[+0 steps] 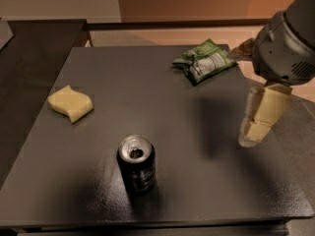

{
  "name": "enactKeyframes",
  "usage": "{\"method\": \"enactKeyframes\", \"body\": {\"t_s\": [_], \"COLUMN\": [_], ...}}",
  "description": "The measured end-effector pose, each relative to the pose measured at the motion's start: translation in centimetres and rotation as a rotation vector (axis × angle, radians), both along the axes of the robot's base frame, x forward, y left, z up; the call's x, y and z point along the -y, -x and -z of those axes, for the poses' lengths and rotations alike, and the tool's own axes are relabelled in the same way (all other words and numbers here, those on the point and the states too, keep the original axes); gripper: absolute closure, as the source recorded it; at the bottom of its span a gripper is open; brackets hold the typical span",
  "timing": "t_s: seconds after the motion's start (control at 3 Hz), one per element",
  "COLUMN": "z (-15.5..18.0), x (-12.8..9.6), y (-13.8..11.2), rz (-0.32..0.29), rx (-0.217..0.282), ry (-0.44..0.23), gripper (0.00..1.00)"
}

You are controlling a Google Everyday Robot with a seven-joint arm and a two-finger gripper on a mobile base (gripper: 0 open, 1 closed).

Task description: Knock pepsi can over

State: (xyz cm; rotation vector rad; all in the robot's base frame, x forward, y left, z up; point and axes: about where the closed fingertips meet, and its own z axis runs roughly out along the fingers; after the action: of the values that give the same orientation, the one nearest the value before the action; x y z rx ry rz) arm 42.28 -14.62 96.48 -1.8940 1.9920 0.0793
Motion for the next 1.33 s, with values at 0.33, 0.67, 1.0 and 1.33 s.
{"method": "enactKeyframes", "body": {"t_s": [0.33, 0.67, 1.0, 1.33], "z": [0.4, 1.2, 2.9, 4.6], "x": [-3.5, -6.9, -10.4, -13.3], "y": [1.3, 3.2, 4.8, 5.6], "rz": [-0.109, -0.217, -0.314, -0.380], "rx": [-0.009, -0.029, -0.058, -0.081], "ry": [-0.049, -0.094, -0.131, -0.170], "gripper": [0.00, 0.00, 0.00, 0.00]}}
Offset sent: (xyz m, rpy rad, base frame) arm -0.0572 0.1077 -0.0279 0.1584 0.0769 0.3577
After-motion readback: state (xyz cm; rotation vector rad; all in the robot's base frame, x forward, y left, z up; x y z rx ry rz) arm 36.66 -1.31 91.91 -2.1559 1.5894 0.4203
